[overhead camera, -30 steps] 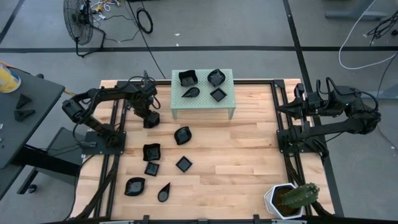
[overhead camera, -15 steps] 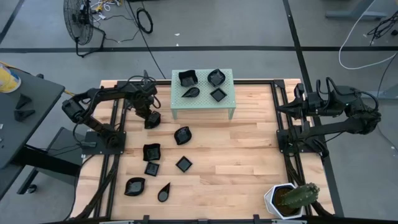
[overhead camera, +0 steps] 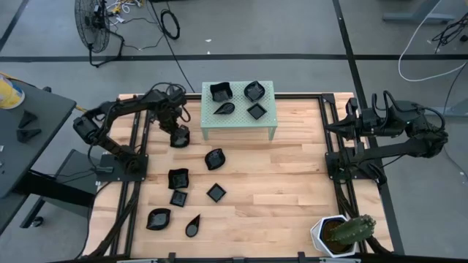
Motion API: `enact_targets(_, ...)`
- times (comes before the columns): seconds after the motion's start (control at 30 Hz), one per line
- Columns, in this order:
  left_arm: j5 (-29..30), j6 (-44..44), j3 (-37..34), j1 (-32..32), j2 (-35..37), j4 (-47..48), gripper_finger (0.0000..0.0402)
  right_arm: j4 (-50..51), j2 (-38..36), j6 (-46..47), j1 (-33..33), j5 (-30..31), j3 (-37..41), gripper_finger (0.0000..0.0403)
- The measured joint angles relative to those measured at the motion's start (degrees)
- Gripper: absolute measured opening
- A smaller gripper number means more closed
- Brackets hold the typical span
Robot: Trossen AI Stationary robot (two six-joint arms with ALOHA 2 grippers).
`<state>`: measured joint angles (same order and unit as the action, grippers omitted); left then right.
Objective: Pick & Place Mini shaped plates
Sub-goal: Stack the leaf shaped plate on top of the leaf shaped plate on the shelf
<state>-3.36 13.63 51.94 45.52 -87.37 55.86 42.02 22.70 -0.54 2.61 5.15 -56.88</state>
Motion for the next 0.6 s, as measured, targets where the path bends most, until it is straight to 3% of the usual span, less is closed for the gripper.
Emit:
enact_targets(0.33, 8.4, -0.8, 13.0, -0.4, 1.3, 12.5, 0.0002, 0.0, 0.0, 0.0, 0.0, 0.0, 0.0, 0.0004)
enact_targets(0.6, 12.8, -0.9, 28.8, -1.2, 1.5, 20.1, 0.0002, 0.0, 0.0, 0.0, 0.0, 0.0, 0.0, 0.0004)
